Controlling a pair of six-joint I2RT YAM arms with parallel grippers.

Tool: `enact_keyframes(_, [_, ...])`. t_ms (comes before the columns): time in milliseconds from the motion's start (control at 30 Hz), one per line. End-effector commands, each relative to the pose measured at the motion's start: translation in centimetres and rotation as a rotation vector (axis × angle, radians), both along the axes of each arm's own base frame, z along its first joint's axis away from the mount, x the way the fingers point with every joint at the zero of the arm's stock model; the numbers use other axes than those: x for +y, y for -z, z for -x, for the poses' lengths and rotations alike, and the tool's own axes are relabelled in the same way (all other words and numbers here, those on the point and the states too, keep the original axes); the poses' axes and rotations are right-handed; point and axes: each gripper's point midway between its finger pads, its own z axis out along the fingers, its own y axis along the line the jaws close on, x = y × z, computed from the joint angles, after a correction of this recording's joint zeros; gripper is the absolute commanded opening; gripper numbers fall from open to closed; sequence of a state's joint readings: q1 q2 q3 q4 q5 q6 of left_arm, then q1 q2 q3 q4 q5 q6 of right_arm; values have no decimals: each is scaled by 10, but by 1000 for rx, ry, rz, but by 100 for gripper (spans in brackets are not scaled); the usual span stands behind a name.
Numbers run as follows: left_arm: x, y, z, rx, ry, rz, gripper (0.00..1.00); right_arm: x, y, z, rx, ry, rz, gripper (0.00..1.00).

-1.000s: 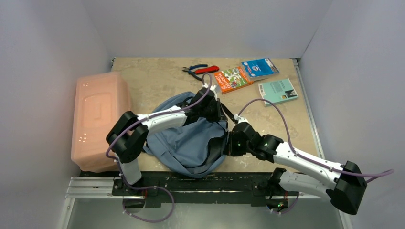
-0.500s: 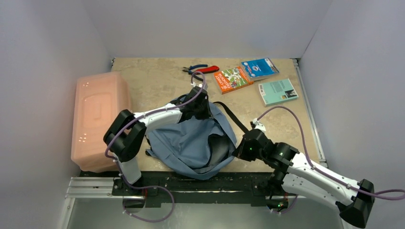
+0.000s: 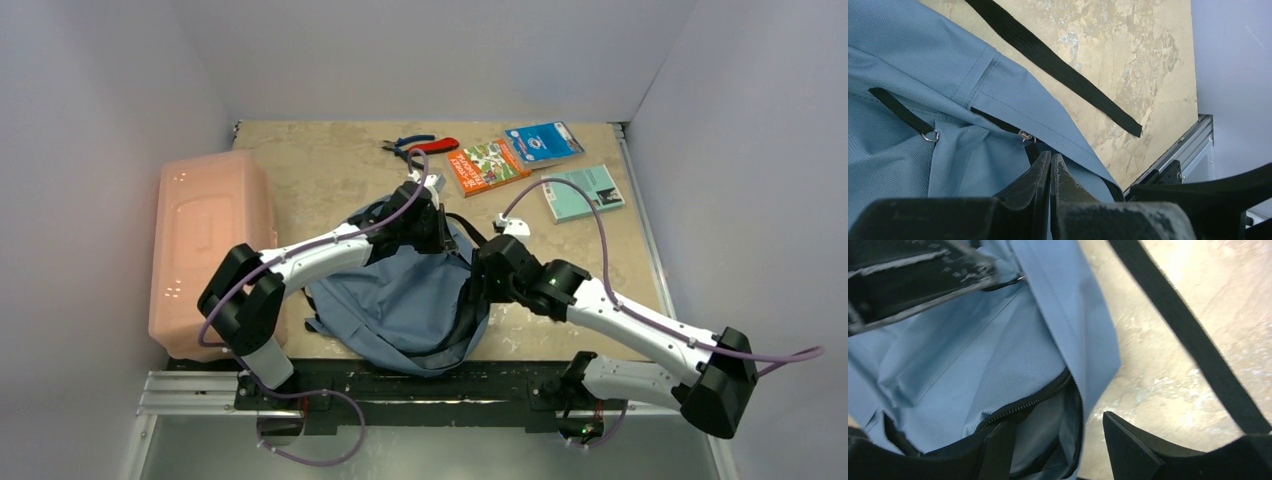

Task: Pack the student bag
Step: Unzip the student bag at the center of the board.

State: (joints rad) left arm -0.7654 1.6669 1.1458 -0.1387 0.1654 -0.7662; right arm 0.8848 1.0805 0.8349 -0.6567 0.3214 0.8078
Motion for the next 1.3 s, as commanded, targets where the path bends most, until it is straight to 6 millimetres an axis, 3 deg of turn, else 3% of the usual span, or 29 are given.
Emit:
enact_keyframes(0, [6,-22,-2,-60,-3,27,0,-13,-17,-26,-109,14,21,67])
enact_keyframes(200, [7,-12,-7,-52,-16,-18,0,-12,-80,-24,-285,50,-253,67])
enact_keyframes(267, [6,-11,-9,-53,-19,-16,0,-4,-89,-24,-315,6,-292,70])
enact_keyframes(333, [4,-10,-10,-50,-16,-14,0,18,-88,-26,-301,-87,-312,73])
enact_keyframes(433, [3,-10,-10,-49,-15,-11,0,49,-69,-28,-214,-189,-319,72])
enact_keyframes(500, [3,-11,-12,-56,-20,-15,0,45,-39,-31,-138,-133,-257,67])
enact_keyframes(633, [8,-15,-23,-85,-43,-42,0,33,17,-14,5,-52,-233,48])
enact_keyframes(833, [26,-6,-51,-69,-128,-128,0,13,58,-9,75,51,-176,40])
enact_keyframes(967, [38,11,-66,-6,-162,-211,0,8,70,-5,101,66,-173,36])
enact_keyframes(1267, [70,26,-95,13,-221,-335,0,4,66,-7,76,60,-181,34])
